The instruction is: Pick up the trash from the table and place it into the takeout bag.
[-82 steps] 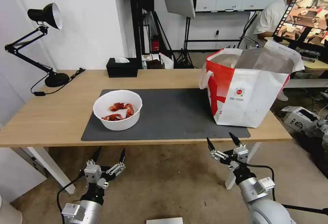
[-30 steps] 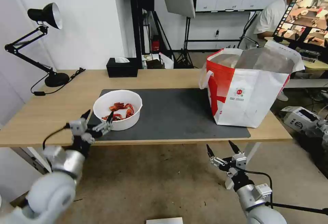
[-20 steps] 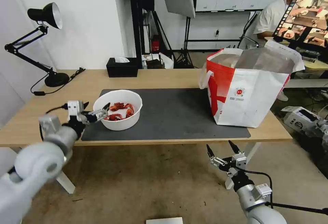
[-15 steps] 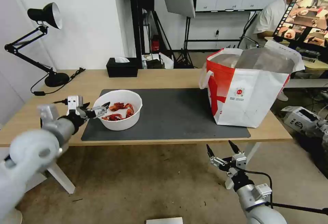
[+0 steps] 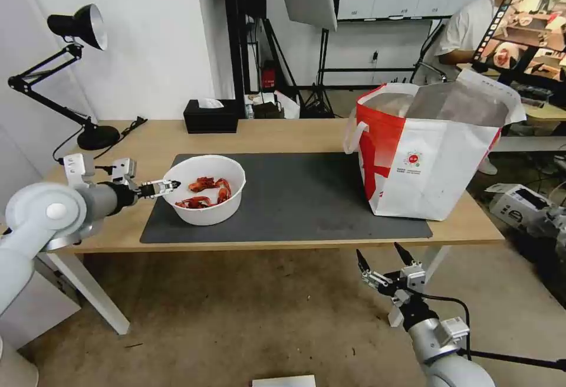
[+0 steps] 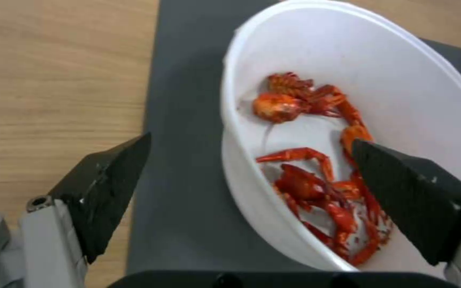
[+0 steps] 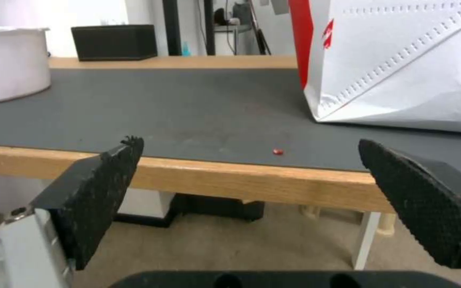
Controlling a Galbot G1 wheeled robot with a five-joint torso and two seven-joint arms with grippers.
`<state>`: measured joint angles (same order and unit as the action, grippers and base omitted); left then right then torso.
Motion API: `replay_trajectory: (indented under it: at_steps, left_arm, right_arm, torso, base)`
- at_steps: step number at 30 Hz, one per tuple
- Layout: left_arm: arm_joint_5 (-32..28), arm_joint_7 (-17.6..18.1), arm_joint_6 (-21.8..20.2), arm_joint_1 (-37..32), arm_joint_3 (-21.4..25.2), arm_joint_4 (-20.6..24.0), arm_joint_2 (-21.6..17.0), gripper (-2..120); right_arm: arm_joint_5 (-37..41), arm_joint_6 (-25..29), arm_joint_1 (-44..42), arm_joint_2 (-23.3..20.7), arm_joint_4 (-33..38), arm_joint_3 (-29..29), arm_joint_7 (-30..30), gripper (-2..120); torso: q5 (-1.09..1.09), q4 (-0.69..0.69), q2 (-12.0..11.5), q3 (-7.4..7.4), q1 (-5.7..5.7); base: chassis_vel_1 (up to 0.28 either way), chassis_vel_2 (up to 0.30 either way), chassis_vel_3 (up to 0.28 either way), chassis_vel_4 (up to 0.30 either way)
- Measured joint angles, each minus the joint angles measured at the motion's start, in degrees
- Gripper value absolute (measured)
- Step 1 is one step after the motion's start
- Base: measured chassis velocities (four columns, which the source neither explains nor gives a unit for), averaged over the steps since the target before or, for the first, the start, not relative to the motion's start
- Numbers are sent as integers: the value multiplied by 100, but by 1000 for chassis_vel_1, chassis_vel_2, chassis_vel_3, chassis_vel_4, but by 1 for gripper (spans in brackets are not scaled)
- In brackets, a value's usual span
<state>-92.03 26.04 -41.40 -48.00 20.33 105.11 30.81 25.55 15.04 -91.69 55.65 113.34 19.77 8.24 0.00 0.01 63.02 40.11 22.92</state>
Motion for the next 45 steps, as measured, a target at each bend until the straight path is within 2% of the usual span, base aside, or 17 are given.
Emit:
replay_trajectory:
  at_steps: [5, 9, 16, 26, 31, 35, 36, 39, 40, 43, 44, 45]
  left_arm:
    - [-196, 62, -59, 195, -101, -191, 36, 100]
    - [-402, 185, -74, 507, -377, -421, 89, 100]
    - [-426, 385, -79, 802, -754, -688, 246, 100]
    - [-480, 468, -83, 1039, -1025, -894, 564, 100]
    - [-513, 581, -83, 1138, -1130, -980, 614, 88]
    - [-541, 713, -76, 1220, -1221, -1040, 611, 69]
    - [-541, 713, -76, 1220, -1221, -1040, 611, 69]
    - [-571, 715, -73, 1255, -1280, -1041, 576, 56]
    - [-571, 715, -73, 1255, -1280, -1041, 576, 56]
    - [-593, 719, -63, 1288, -1324, -1037, 577, 40]
    - [-593, 719, -63, 1288, -1324, -1037, 577, 40]
    - [-596, 723, -49, 1289, -1327, -1026, 584, 35]
  right_arm:
    - [0, 0, 0, 0, 0, 0, 0, 100]
    - [0, 0, 0, 0, 0, 0, 0, 100]
    - [0, 0, 0, 0, 0, 0, 0, 100]
    - [0, 0, 0, 0, 0, 0, 0, 100]
    - [0, 0, 0, 0, 0, 0, 0, 100]
    - [0, -1, 0, 0, 0, 0, 0, 100]
    - [0, -1, 0, 0, 0, 0, 0, 100]
    - [0, 0, 0, 0, 0, 0, 0, 100]
    - [0, 0, 0, 0, 0, 0, 0, 100]
    - [0, 0, 0, 0, 0, 0, 0, 100]
    - [0, 0, 0, 0, 0, 0, 0, 100]
    - [0, 0, 0, 0, 0, 0, 0, 100]
  torso:
    - [0, -1, 0, 0, 0]
    - [0, -2, 0, 0, 0]
    - [0, -1, 0, 0, 0]
    - [0, -2, 0, 0, 0]
    - [0, -2, 0, 0, 0]
    - [0, -1, 0, 0, 0]
    - [0, -1, 0, 0, 0]
    - [1, -1, 1, 0, 0]
    - [1, -1, 1, 0, 0]
    - [1, -1, 1, -1, -1]
    - [1, -1, 1, -1, -1]
    - [0, -1, 1, -1, -1]
  base:
    - [0, 0, 0, 0]
    - [0, 0, 0, 0]
    - [0, 0, 0, 0]
    - [0, 0, 0, 0]
    - [0, 0, 0, 0]
    - [0, 0, 0, 0]
    - [0, 0, 0, 0]
    - [0, 0, 0, 0]
    - [0, 0, 0, 0]
    - [0, 0, 0, 0]
    - [0, 0, 0, 0]
    - [0, 0, 0, 0]
